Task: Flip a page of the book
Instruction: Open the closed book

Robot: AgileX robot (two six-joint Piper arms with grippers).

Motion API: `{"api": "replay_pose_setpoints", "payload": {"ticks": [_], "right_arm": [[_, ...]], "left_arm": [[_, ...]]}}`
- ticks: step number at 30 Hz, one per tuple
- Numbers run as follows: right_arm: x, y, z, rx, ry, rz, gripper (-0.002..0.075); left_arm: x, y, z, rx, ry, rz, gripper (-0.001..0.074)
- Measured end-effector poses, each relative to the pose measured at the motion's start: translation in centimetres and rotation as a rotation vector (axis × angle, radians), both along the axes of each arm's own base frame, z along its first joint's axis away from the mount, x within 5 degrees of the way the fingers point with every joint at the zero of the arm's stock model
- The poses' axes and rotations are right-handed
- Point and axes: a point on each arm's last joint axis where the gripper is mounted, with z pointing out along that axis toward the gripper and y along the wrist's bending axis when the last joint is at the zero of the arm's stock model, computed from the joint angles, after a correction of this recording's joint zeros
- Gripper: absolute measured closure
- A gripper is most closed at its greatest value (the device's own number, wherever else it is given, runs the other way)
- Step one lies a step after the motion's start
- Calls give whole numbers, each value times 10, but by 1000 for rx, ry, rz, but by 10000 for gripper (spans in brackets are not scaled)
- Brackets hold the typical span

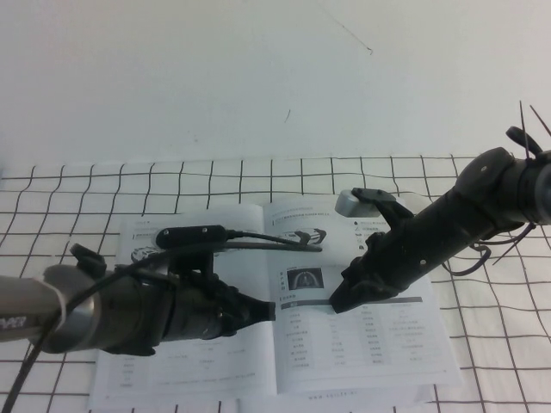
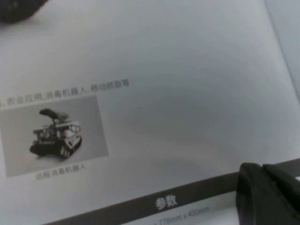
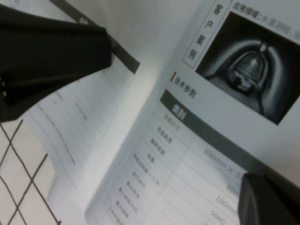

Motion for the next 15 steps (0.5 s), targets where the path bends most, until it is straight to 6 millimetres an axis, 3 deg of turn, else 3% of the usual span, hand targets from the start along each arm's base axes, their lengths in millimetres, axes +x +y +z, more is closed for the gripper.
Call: {"api": "replay_pose_setpoints", "payload": {"ticks": [5,8,12,15], "right_arm": [[1,0,0,-5,-10,-9,725],[3,-1,11,-5,-56,-25,725],[2,-3,57,17,-209,-28,725],[-7,-7,107,43,-355,-20,725]], "left_arm": [[1,-2,-7,6,16,-14,737],[1,-2,-3,8,2,-25,737],[-1,0,21,2,-80,-57,737],[-5,6,61,-18,-203,-49,737]]}}
